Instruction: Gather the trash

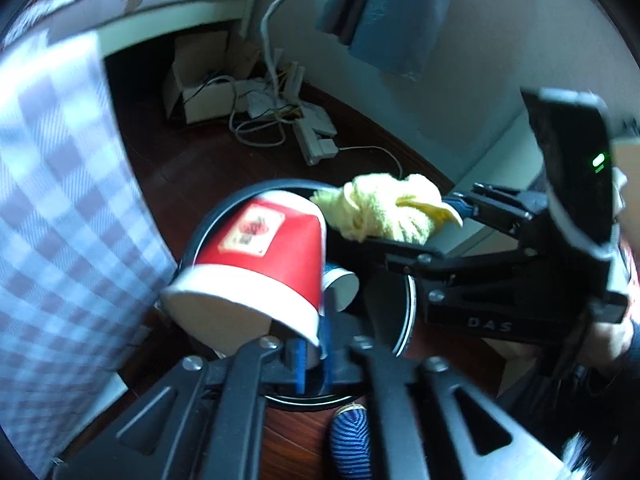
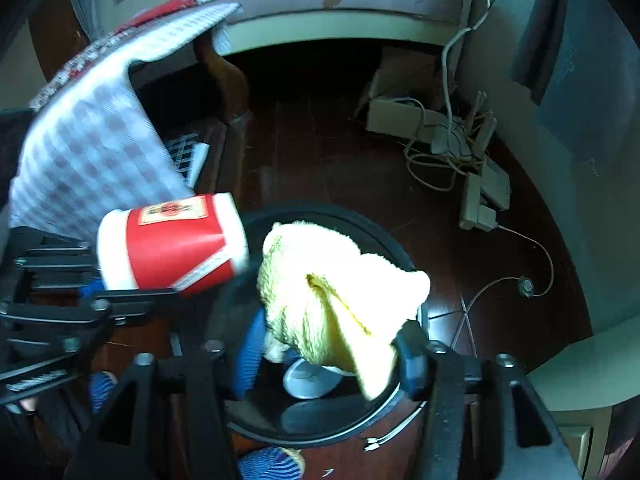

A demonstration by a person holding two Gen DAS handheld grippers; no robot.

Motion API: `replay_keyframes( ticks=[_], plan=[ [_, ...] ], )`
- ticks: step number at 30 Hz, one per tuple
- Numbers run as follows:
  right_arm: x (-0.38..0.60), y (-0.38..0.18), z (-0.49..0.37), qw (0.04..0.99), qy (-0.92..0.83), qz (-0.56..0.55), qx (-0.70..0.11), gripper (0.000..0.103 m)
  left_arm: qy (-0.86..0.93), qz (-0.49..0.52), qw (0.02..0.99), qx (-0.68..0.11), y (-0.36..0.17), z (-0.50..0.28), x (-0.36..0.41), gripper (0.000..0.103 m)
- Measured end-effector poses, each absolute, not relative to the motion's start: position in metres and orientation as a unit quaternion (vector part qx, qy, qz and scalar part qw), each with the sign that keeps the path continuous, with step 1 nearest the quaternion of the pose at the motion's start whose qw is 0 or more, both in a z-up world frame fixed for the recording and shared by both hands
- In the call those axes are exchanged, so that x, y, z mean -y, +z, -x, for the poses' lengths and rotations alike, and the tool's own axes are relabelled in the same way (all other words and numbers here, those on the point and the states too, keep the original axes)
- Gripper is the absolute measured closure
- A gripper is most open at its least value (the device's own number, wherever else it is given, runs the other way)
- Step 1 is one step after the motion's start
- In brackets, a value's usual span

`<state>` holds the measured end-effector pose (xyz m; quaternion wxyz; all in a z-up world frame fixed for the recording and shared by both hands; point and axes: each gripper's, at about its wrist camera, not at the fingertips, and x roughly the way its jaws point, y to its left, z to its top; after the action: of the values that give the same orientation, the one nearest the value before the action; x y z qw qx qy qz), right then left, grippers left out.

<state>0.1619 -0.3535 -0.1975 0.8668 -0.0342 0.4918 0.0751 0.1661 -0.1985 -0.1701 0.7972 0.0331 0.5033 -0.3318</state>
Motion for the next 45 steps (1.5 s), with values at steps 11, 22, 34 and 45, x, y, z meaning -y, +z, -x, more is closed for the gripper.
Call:
replay_keyframes(
  ticks=[11, 22, 34, 45],
  plan=[
    [0.372, -0.205, -0.158, 0.858, -0.007, 0.034, -0.513, 0.001, -0.180, -0.065, 0.850, -0.491, -0.180, -0.164, 0.175, 0.001],
    [0.354, -0.191, -0.154, 0.865, 0.004, 0.042, -0.500, 0.001, -0.154, -0.058, 0.862, -0.480, -0.173, -0.156, 0.158, 0.001],
    [0.333, -0.178, -0.150, 0.872, 0.016, 0.046, -0.487, 0.001, -0.136, -0.054, 0.870, -0.471, -0.158, -0.145, 0.140, 0.001],
    [0.311, -0.164, -0.130, 0.878, 0.017, 0.017, -0.479, 0.001, -0.105, -0.076, 0.880, -0.457, -0.136, -0.128, 0.119, 0.001]
  ],
)
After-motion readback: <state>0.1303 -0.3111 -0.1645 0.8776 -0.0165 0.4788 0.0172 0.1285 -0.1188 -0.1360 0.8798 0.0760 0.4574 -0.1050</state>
